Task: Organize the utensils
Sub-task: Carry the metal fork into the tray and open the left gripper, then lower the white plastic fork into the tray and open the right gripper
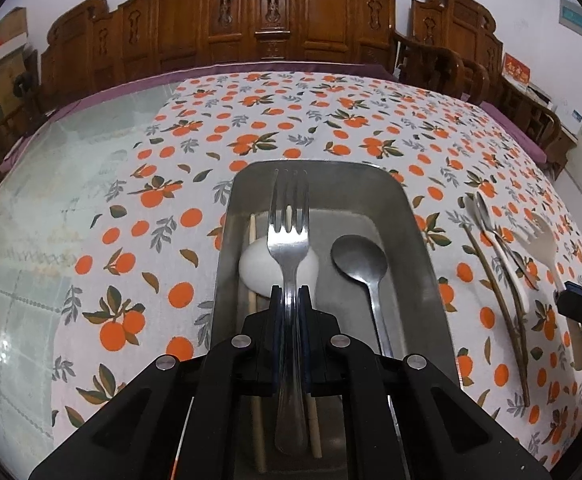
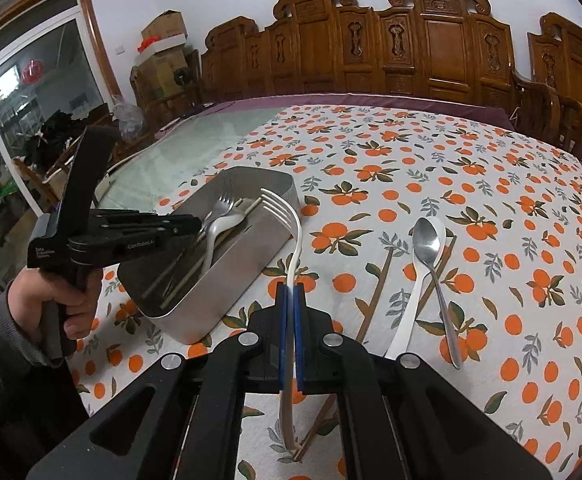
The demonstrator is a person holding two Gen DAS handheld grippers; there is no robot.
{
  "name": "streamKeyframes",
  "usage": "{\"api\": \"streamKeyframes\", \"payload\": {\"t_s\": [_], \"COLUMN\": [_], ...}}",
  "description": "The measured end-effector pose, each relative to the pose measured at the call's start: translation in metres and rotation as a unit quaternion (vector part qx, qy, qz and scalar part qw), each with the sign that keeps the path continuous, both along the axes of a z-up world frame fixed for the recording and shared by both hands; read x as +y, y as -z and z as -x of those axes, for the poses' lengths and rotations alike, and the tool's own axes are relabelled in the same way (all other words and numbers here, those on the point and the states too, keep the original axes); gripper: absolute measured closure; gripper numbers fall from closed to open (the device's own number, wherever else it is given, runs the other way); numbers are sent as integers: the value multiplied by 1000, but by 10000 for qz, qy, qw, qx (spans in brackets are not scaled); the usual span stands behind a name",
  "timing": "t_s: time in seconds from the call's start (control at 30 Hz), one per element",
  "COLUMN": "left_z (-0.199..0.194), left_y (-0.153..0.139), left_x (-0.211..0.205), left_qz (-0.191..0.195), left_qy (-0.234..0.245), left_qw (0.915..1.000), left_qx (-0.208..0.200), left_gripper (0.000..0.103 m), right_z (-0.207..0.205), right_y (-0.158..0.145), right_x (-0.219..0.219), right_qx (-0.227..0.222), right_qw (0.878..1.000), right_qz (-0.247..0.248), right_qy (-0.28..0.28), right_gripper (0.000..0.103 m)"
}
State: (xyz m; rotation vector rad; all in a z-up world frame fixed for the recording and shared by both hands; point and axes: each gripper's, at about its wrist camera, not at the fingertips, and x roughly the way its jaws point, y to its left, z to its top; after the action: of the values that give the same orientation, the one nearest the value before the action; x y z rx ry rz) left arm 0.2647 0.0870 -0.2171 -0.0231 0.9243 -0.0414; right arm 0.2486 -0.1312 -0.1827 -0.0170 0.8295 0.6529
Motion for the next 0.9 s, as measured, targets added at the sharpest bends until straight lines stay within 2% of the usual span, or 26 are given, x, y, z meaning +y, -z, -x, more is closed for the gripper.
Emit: {"api": "streamKeyframes", "payload": {"t_s": [0.23,0.57,0.7,0.8,0.9], "left_z": [11,19,22,22,21], "left_y": [-24,-50,-58,-63,-66], "left_x": [3,25,35,44,53], "left_qz": [-102,-126,-97,-198,-174], "left_qy": [-2,-111,-208,-414,-545], "left_qw": [9992,9971,9961,9942,9932], "left_qx": [-379,-736,-852,-968,-1012], "left_gripper": [81,70,51,33,24], "right_z": [3,-13,-23,-32,-36], "right_y": [-9,-27,-25,-22,-20], "right_x": [10,51,70,82,94], "right_qx": [-34,116,262,411,492], "right_qw": [10000,9991,9978,9961,9952], "right_qz": [-39,-395,-593,-747,-800], "right_qy": [35,44,117,209,269], "right_gripper": [99,99,99,99,99]}}
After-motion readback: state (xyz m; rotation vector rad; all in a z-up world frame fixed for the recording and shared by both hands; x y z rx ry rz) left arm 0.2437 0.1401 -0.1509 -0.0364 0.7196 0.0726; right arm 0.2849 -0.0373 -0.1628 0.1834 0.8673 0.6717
